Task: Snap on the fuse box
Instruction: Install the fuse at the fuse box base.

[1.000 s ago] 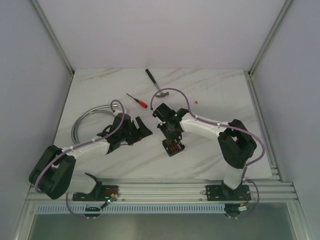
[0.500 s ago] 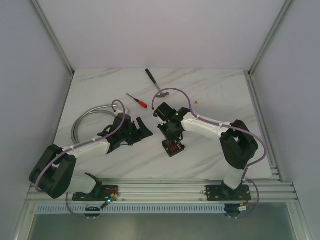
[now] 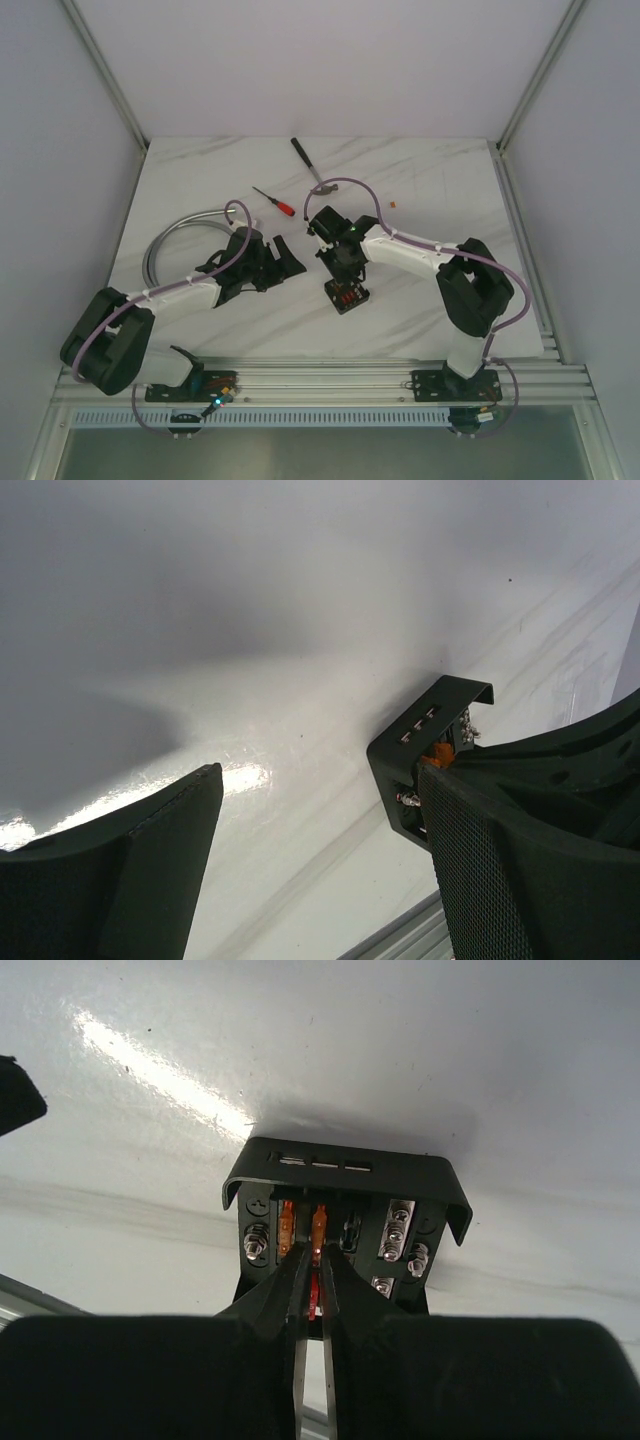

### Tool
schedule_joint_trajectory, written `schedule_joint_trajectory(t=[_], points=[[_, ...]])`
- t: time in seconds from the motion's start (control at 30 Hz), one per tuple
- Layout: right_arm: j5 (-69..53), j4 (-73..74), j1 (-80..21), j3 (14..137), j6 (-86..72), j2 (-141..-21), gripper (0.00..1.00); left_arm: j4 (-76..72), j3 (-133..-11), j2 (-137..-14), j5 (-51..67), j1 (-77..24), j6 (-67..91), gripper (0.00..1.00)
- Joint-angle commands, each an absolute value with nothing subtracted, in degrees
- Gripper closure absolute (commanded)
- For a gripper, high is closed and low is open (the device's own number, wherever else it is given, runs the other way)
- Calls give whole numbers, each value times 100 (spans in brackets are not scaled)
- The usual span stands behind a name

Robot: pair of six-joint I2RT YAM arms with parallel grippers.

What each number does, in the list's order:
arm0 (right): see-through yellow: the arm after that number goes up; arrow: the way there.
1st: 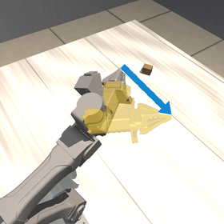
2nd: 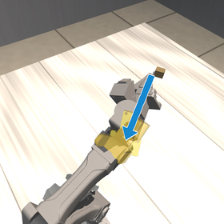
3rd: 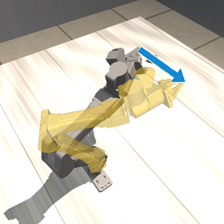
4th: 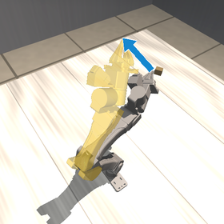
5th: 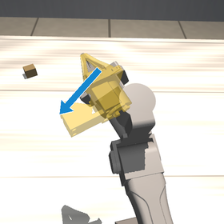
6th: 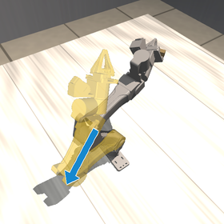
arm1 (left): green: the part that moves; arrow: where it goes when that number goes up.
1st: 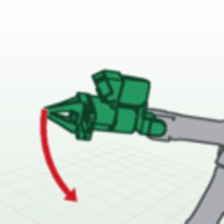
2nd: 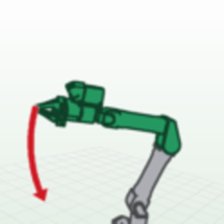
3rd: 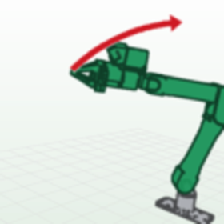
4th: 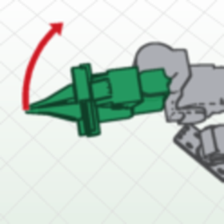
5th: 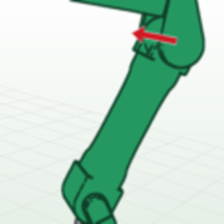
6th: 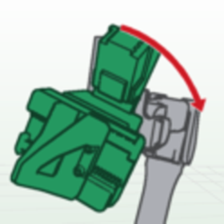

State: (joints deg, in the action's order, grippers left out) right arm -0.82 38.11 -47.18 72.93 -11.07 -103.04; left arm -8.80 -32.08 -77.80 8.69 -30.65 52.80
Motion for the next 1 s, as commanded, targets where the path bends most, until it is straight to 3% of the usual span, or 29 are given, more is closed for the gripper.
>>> schedule_joint_trajectory(t=[0.0,0.17,0.63,0.97], points=[[-122,3902,-4702,7314,-1089,-10509,89,-844,-3252,-7856,949,-3031,5174,12],[-115,3925,-4702,7189,-1052,-10644,100,-844,-3260,-7877,945,-3032,5171,12],[124,4047,-4710,6510,-949,-11337,100,-844,-3270,-7920,945,-3032,5172,12],[136,3775,-4702,7300,-866,-11849,100,-843,-3261,-7908,940,-3032,5186,12]])
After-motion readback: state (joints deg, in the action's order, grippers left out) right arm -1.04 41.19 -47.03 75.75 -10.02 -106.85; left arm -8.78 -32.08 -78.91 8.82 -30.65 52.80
